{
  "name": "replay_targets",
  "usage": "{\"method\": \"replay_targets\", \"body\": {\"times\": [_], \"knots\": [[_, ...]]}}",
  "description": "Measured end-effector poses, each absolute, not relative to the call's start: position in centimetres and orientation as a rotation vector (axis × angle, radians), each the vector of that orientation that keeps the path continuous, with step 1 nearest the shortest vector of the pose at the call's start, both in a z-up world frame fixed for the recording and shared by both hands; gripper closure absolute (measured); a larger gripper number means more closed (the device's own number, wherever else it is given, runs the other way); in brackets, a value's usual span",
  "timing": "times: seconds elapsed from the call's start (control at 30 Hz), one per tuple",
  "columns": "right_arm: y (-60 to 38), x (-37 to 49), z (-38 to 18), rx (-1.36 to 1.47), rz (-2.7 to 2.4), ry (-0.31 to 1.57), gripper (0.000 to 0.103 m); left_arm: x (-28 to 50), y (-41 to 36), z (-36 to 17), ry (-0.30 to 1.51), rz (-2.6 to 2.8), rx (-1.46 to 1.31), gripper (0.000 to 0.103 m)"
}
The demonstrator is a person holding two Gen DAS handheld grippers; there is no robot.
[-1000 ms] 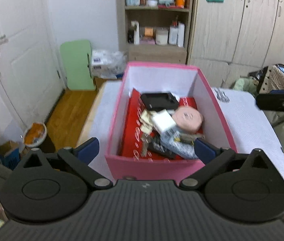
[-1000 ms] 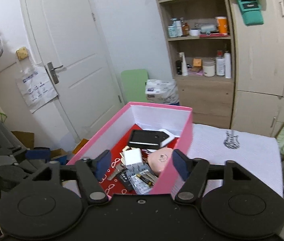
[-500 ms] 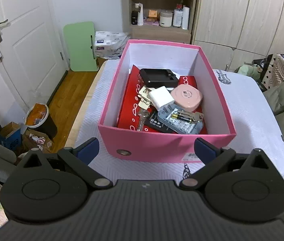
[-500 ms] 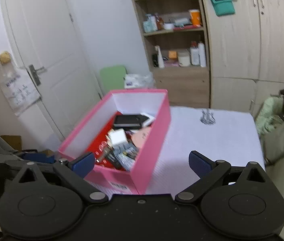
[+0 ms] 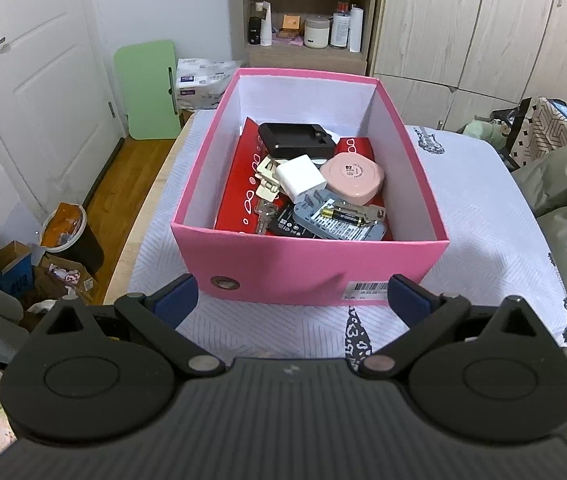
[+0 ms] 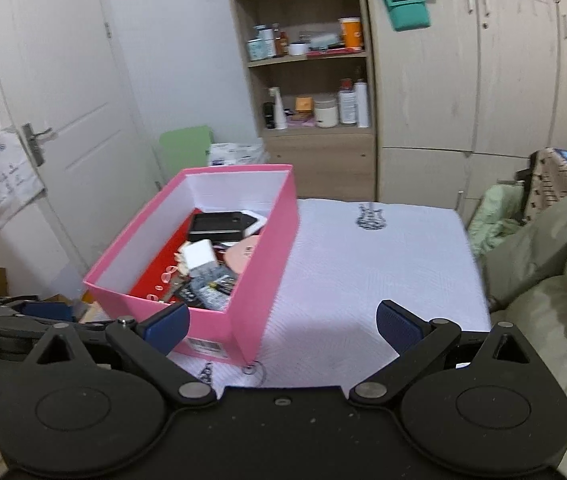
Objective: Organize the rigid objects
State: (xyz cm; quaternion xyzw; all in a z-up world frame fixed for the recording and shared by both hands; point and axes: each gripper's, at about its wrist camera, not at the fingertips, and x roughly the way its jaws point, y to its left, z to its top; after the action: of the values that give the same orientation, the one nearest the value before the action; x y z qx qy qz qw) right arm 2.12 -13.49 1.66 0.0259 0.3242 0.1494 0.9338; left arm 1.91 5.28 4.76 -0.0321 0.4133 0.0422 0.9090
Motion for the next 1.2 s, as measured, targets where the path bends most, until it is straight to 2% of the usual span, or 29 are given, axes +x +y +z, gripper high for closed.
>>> {"method": "replay_targets", "body": {"times": [1.2], "knots": [[-13.8,1.7,0.5,0.013,0.251,0.658,0.002,2.1,4.4,4.6,0.841,0.095,-0.026,0.0]]}}
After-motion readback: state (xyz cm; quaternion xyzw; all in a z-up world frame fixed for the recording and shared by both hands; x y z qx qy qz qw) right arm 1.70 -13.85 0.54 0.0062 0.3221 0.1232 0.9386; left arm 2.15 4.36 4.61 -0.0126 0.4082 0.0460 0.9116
